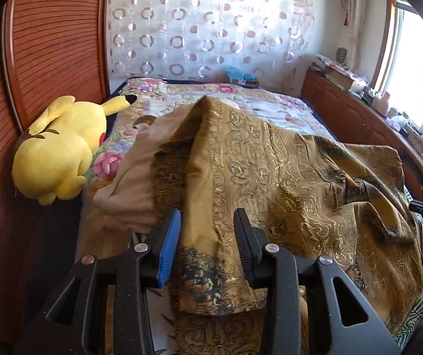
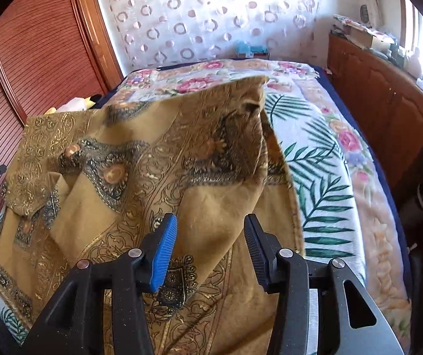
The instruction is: Fold small clothes
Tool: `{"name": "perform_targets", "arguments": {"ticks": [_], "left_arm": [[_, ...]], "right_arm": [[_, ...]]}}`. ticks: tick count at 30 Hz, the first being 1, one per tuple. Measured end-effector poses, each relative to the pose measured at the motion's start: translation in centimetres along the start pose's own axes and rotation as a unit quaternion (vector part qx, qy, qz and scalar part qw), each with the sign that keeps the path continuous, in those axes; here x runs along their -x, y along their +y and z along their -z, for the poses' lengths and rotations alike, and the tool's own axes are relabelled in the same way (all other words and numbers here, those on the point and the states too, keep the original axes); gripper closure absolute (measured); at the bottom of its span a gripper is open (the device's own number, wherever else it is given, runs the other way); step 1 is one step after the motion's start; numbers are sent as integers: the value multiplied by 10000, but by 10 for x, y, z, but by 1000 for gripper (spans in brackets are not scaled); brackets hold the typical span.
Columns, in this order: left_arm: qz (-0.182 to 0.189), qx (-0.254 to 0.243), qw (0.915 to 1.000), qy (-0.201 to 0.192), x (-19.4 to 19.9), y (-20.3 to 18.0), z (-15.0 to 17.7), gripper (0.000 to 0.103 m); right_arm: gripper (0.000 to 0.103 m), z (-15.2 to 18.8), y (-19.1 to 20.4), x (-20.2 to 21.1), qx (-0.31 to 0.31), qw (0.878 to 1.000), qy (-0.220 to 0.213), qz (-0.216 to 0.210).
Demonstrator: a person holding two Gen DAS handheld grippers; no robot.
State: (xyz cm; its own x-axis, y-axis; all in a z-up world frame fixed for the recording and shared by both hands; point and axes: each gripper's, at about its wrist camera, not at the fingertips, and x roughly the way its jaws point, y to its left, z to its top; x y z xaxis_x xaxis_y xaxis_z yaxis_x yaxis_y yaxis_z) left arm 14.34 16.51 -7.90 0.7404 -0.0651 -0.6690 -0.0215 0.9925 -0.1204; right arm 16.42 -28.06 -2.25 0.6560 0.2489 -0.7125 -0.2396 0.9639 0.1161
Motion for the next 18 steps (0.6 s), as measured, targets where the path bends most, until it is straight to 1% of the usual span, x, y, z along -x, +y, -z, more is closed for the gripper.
{"name": "perform_targets", "arguments": {"ticks": [1,2,4,8,9,10,11,12,13,14,16,18], "left_arm": [[-56,-13,10000,-44,2,1,1,73],[-74,-26,10000,-33,3,1,1,87],[-86,31,9999,-45,3,3,1,98],[64,141,9999,-57,5,7,-1,98],[59,167,9998,-19,4,8,-3,94],[97,167,9998,86,0,8,-4,74],[116,145,9997,167,-2,8,-4,51],[74,83,9997,196,-4,7,-3,44],[9,36,9998,188,-4,5,-2,28],[-15,17,9998,196,-5,5,-1,20],[45,70,9996,282,-8,6,2,20],[-11,91,9993,361,-11,7,4,20]], "right_arm": [[54,0,-1,-3,5,10000,29,24],[54,1,-1,-6,18,10000,58,47],[54,2,-2,-12,31,9999,107,69],[54,5,-3,-17,18,9999,123,79],[54,5,-3,-17,23,9999,114,82],[54,6,-3,-18,19,9999,107,86],[54,6,-3,-18,16,9999,100,90],[54,6,-3,-16,23,9999,96,97],[54,7,-3,-18,41,9999,91,112],[54,7,-2,-11,68,9999,87,121],[54,8,0,-9,97,9998,74,156],[54,9,0,-4,113,9998,63,173]]}}
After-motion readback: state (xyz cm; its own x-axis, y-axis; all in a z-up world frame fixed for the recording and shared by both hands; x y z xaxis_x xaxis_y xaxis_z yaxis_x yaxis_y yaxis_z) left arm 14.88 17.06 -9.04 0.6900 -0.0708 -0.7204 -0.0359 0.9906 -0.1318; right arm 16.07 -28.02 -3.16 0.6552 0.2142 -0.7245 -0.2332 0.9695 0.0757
